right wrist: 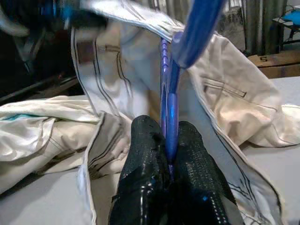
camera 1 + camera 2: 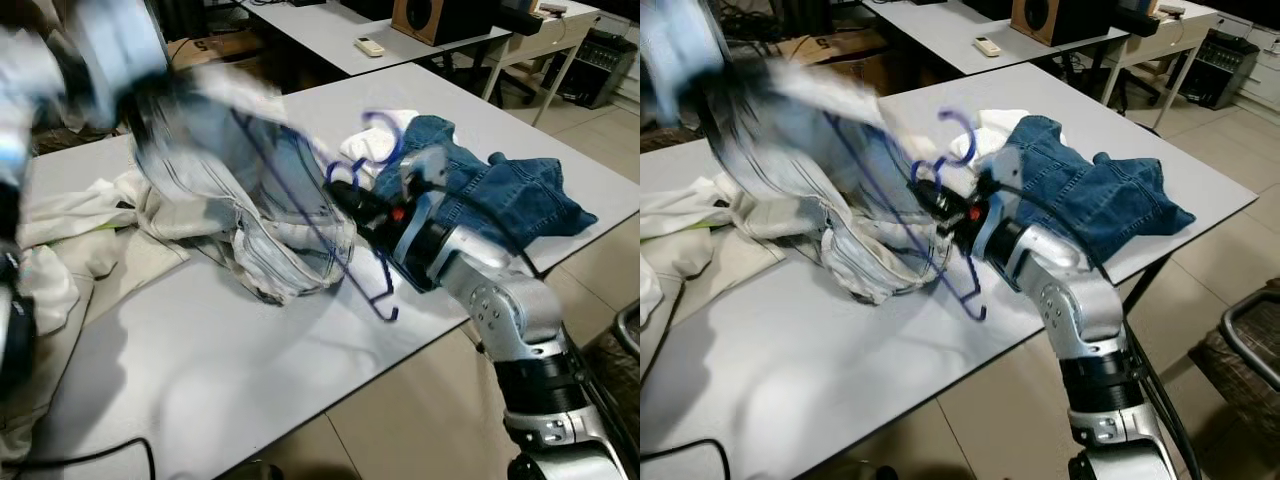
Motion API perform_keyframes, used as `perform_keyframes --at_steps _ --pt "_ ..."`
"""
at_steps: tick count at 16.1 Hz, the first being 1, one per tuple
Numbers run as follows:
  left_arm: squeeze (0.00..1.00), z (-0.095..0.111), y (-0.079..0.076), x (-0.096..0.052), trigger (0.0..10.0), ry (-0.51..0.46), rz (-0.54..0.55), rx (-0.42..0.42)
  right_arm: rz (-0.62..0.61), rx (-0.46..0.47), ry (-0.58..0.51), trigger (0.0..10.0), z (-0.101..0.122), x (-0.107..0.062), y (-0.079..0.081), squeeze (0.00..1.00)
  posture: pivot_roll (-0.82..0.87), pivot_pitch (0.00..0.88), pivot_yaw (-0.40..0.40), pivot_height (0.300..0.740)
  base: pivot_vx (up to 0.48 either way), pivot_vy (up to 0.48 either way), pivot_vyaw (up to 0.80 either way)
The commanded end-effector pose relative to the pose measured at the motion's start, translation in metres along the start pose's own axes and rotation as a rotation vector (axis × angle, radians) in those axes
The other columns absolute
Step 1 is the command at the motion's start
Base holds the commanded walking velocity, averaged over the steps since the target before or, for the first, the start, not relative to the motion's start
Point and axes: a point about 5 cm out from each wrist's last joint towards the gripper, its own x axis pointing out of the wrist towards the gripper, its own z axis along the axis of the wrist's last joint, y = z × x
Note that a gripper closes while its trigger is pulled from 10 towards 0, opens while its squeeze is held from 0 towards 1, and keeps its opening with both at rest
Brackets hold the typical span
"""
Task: Hang hanger
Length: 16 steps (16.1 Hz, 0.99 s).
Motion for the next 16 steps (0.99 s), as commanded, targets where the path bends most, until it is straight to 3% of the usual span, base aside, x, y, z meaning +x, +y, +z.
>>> perform_keyframes --at_steps 1,3,4,8,9,11,13,14,16 --pt "0.0 0.012 -0.002 -0.001 0.0 -0.038 -0.061 -0.002 0.007 -0.001 -0.026 10.0 0.006 0.0 0.003 0.0 -0.13 0.0 0.029 0.74 0.0 0.0 0.0" --pt "0.0 0.013 -0.018 0.001 0.0 -0.077 -0.194 -0.052 -0.088 0.018 -0.06 10.0 0.005 -0.001 -0.008 0.0 -0.14 0.0 0.032 0.74 0.0 0.0 0.0" --pt "0.0 0.022 -0.024 -0.001 0.0 -0.17 -0.261 -0.099 -0.166 0.056 -0.095 10.0 0.006 0.0 -0.018 0.0 -0.14 0.0 0.033 0.74 0.0 0.0 0.0" --pt "0.0 0.055 -0.024 -0.012 0.0 -0.43 -0.388 -0.223 -0.23 0.135 -0.15 10.0 0.014 0.008 -0.033 0.0 -0.13 0.0 0.034 0.74 0.0 0.0 0.0" --pt "0.0 0.06 -0.02 -0.011 0.0 -0.481 -0.373 -0.242 -0.224 0.166 -0.182 10.0 0.02 0.014 -0.034 0.0 -0.13 0.0 0.035 0.74 0.0 0.0 0.0" --pt "0.0 0.066 -0.004 -0.007 0.0 -0.537 -0.235 -0.279 -0.146 0.247 -0.254 10.0 0.032 0.023 -0.027 0.0 -0.13 0.0 0.039 0.74 0.0 0.0 0.0" --pt "0.0 0.066 0.005 -0.005 0.0 -0.557 -0.147 -0.298 -0.078 0.247 -0.283 10.0 0.039 0.028 -0.021 0.0 -0.13 0.0 0.042 0.74 0.0 0.0 0.0" --pt "0.0 0.066 0.007 -0.005 0.0 -0.556 -0.127 -0.304 -0.049 0.213 -0.291 10.0 0.041 0.031 -0.018 0.0 -0.13 0.0 0.042 0.74 0.0 0.0 0.0" --pt "0.0 0.069 -0.002 -0.003 0.0 -0.592 -0.207 -0.354 -0.015 0.078 -0.337 10.0 0.047 0.04 -0.012 0.0 -0.14 0.0 0.043 0.74 0.0 0.0 0.0"
